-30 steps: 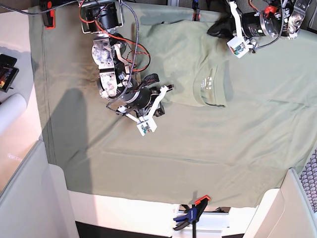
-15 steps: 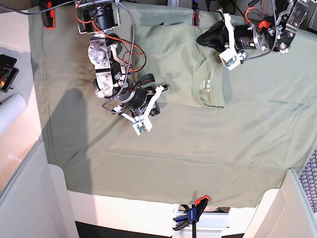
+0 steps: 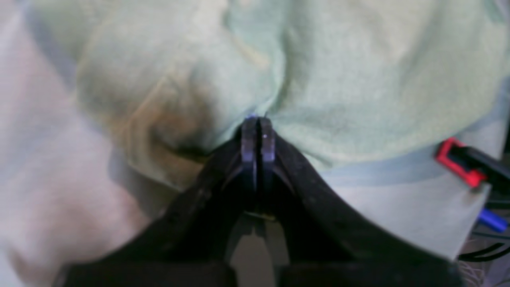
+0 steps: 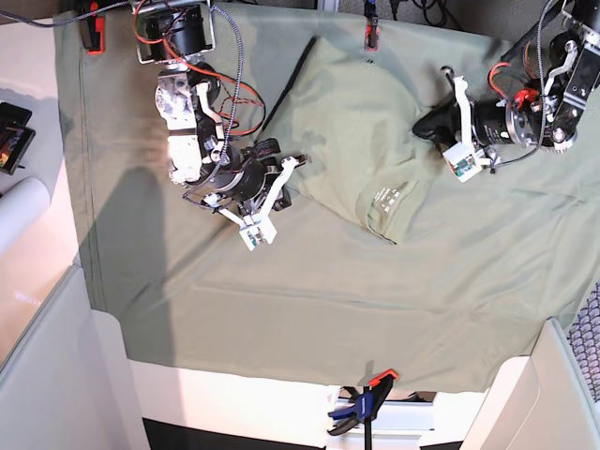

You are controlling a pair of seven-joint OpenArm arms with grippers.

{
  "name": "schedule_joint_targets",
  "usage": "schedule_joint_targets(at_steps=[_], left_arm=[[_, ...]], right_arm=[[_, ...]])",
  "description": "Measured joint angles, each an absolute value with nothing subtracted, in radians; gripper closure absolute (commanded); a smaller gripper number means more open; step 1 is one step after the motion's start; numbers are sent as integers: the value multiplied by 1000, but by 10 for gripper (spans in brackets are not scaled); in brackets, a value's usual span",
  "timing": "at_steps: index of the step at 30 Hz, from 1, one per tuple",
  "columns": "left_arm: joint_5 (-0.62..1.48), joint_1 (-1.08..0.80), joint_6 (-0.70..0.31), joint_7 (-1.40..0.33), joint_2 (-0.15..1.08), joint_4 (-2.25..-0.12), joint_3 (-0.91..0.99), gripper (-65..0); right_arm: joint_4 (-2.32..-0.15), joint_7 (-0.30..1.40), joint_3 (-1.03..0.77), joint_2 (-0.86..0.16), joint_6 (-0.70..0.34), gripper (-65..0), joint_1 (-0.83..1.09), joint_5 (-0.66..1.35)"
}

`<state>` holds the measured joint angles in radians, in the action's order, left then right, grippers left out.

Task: Fold the T-shirt properly
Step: 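Press and square the folded shirt bundle with both grippers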

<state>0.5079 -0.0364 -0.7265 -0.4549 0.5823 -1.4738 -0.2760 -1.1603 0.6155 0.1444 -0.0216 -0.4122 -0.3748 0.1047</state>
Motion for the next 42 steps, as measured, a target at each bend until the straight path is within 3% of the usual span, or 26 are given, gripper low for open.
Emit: schedule_joint_targets(at_steps=[14,24,42], left_arm=[[413,226,-737,-334,580,-1242,-472,0],[370,289,-697,-329,585,-1230,-513,0],[339,369,-697,-291,585,-1229,-551,0]], right_arm=[[-1253,659,142,-22,-411,0,-288,134],[-1510,680,142,-20,-408,0,-68,139],[-1611,690,141,-4,-408,0,56,240]])
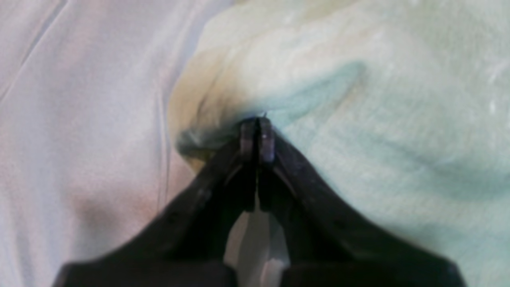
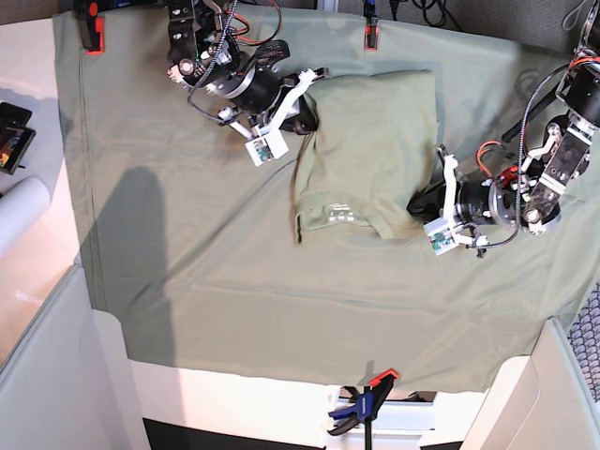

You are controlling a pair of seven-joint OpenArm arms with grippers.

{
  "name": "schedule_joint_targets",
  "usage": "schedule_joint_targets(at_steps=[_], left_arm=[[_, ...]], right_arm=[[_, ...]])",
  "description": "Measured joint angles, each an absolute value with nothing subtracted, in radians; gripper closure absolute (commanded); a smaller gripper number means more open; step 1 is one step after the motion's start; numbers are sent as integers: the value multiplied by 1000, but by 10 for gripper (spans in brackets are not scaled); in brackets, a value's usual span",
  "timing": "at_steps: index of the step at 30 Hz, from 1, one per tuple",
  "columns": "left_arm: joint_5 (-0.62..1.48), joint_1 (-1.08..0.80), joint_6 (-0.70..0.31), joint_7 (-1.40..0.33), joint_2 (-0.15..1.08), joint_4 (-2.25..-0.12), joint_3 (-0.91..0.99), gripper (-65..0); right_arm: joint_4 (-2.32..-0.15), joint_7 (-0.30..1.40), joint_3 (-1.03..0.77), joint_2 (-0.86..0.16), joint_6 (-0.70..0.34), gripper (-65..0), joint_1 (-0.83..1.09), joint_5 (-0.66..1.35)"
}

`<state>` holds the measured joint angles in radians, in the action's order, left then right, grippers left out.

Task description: Fold the T-shirt properly

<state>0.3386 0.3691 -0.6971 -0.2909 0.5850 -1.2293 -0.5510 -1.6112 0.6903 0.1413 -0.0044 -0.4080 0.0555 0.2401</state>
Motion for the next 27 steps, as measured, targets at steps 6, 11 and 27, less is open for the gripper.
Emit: schedule_joint_targets(at_steps=[6,11,27], left_arm=[[340,369,-697,-291,585,-1229,-551,0],[374,369,-699,-356,603,-1230,-553,0],[581,136,-687,-525,900,-1620,-476,0]], right_arm=[[-1611,697,142,52,-408,0,58,246],[-1611,697,143,56,-408,0,58,222],[-1699,723,28,-1,-412,0,93,211]])
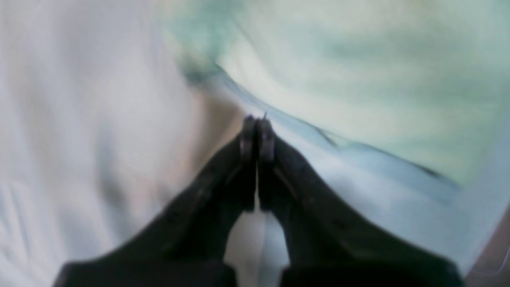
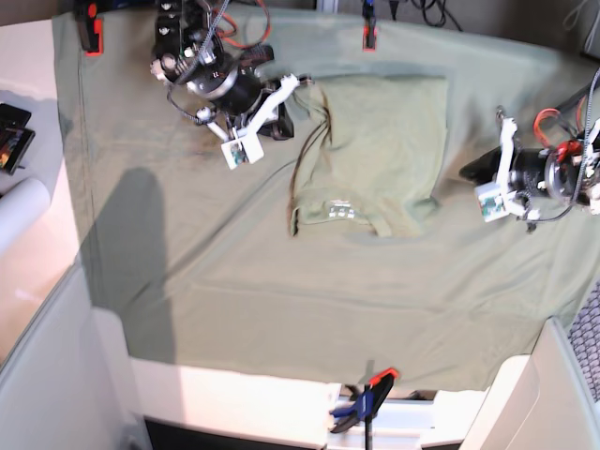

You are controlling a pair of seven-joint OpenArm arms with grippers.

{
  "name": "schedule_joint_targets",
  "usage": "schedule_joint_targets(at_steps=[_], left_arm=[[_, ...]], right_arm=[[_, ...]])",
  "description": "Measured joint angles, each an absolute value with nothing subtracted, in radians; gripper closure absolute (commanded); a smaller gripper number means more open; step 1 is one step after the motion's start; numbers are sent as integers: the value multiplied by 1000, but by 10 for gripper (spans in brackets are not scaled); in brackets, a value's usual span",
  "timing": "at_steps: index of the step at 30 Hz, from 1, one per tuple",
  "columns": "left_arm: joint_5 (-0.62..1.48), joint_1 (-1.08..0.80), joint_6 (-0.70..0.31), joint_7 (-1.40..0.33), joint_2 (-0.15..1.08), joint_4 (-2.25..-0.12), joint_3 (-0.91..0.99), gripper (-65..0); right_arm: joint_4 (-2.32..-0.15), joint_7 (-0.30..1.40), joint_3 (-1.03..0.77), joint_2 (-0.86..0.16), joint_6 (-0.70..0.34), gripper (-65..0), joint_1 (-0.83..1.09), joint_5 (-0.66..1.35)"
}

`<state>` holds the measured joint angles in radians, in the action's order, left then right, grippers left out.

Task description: Fold the T-shirt properly

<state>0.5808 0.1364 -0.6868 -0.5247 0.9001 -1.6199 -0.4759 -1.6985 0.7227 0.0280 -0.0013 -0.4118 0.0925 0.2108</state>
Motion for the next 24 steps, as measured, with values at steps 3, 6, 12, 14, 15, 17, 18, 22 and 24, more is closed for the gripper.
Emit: schedule_joint_targets(at_steps=[3,6,12,14,15,17,18,22,24], left_arm=[[639,-1,-688,-551,929,-1694,-367,0],[707,-130,-690,-617,936,-1750,-228,0],[831,-389,-690,-696,942,-1826,-7,0],[829,-474,-690,-699,942,-1831,39,0],[827,-519,-688,-698,942,-1831,59,0],[826,-607,-687,-705,942,-1831,89,0],[827,-651,-687,-705,942,-1831,101,0],[815,-821,-685,-702,942,-1831,126,0],[786,-901,-686,-703,936,-1831,126,0]], right_arm=[[-1750,736,27,-46,-412,0,147,215],[-1809,736,27,-92,-411,0,219,212],[-1944,737,28,-186,-413,0,385,216],[-1983,734,28,-224,-413,0,440,218],[-1998,735,28,-242,-410,0,467,215],[-2019,733,27,-274,-411,0,521,216],[-2024,733,27,-287,-411,0,546,219],[-2025,733,28,-322,-414,0,643,262],[-2025,733,28,-331,-412,0,688,260]])
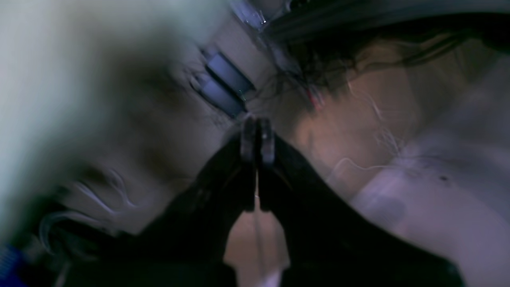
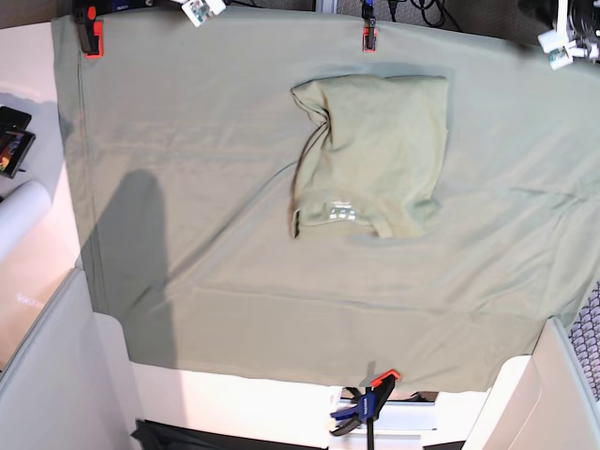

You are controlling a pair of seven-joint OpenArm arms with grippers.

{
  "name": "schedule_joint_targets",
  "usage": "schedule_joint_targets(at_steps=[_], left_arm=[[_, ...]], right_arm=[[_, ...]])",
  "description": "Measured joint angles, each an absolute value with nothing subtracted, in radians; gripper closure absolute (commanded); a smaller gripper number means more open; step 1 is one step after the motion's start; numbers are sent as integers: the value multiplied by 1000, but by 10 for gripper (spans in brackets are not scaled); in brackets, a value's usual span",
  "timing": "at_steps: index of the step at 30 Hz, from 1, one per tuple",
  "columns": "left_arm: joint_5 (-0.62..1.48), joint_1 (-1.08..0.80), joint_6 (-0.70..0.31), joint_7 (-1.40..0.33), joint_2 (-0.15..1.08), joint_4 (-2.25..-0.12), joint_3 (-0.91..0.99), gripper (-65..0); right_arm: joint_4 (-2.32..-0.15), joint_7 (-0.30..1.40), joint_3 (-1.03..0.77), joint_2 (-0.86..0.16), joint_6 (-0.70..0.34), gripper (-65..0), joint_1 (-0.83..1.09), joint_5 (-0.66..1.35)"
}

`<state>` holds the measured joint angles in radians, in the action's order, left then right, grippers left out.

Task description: Fold the T-shirt properly

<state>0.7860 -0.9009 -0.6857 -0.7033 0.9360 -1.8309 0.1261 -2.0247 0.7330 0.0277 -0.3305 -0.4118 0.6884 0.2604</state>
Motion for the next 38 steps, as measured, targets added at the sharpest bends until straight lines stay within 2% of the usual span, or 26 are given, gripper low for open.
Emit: schedule_joint_targets(at_steps=[6,11,13,16,20,23,25,31,34,38], left_arm=[[696,-1065,-686,-703,861,-1830,125,0],[620,-1122,-685,-699,795,-1772,125,0],[591,-1121,-660,-699,770,-1723,120,0],[538,-1098,-570,-701,747,-1637,88,0],[433,-975,-481,-699,708,-1487,-14,0],[390,-835,-474,-691,686,-1336,-133,0],[387,-717,-430,-683,659,-1199,-213,0],[389,-417,-414,-689,518,-829,-421,0],[381,-332,-410,-691,447,-731,-508,0],[382,-269,-396,-687,364,-686,-529,0]], right_arm=[[-2001,730,28,-332,-412,0,810,265],[-1930,735,27,-332,-412,0,870,288],[-1884,759,27,-332,-412,0,879,301],[-1802,767,27,-332,-407,0,881,320],[-1674,765,28,-332,-400,0,857,346],[-1562,772,28,-331,-400,0,817,355],[-1477,790,28,-329,-390,0,781,355],[-1188,899,29,-286,-360,0,638,307],[-1048,908,30,-285,-361,0,556,310],[-943,912,28,-291,-353,0,467,304]])
